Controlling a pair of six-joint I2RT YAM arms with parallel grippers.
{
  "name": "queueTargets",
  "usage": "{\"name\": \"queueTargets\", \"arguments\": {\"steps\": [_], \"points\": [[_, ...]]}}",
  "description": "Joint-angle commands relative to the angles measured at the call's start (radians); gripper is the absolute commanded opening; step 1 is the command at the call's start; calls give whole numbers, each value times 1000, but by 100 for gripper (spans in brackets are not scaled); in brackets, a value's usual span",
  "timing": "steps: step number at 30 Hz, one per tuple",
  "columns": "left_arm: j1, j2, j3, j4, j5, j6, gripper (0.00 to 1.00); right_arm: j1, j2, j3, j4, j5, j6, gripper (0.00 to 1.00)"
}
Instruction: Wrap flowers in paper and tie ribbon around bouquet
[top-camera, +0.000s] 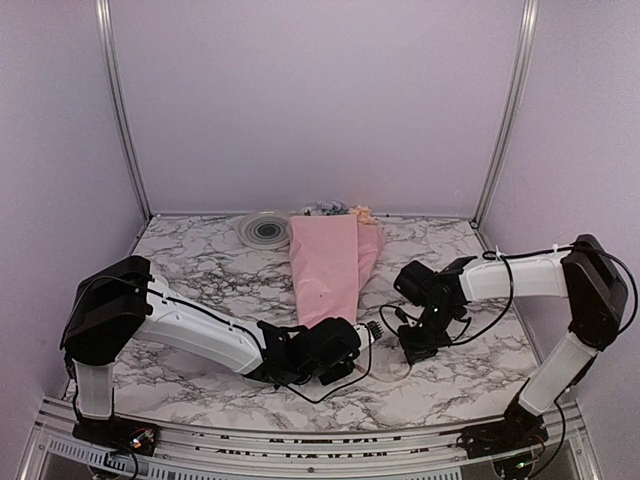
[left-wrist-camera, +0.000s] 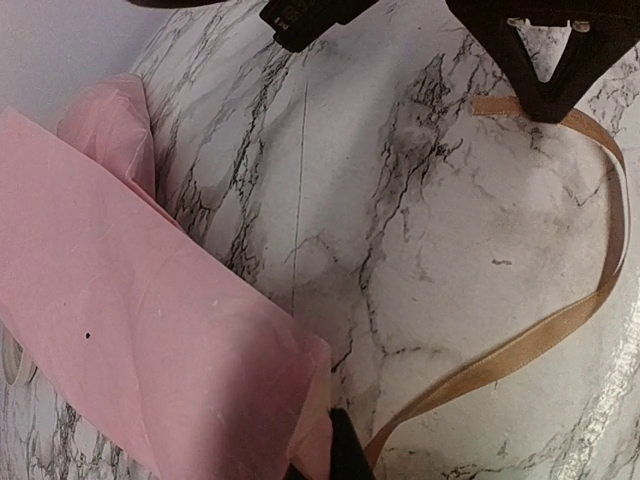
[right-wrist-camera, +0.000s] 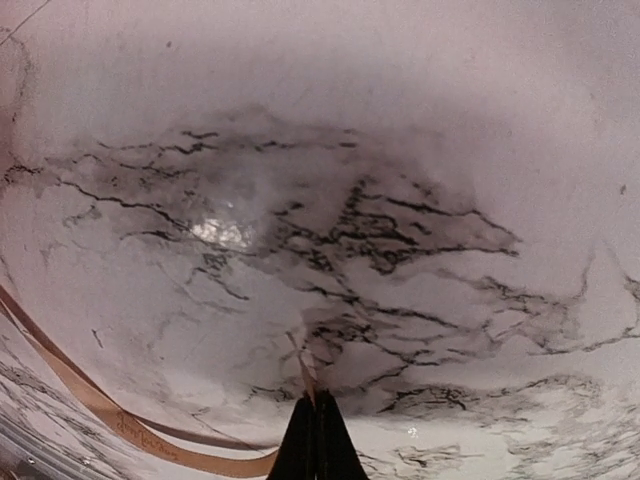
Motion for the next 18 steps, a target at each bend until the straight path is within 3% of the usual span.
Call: {"name": "queueTargets", "arguments": {"steps": [1,5,10,14,18], "points": [[11,-26,-11,-20,3,2,0,-48,33,18,80,68,-15,0],[11,-28,-13,-16,6,2,0,-176,14,52,213,76,-41,0],[11,-30,-12,-17,19,4,0,-319,6,217,328,140,-70,0],[11,-30,-15,-18,18,6,0,-440,-40,300,393,137,-80,0],[11,-25,-14,-13,23,5,0,-481,-70,351,388,144,-97,0]]}}
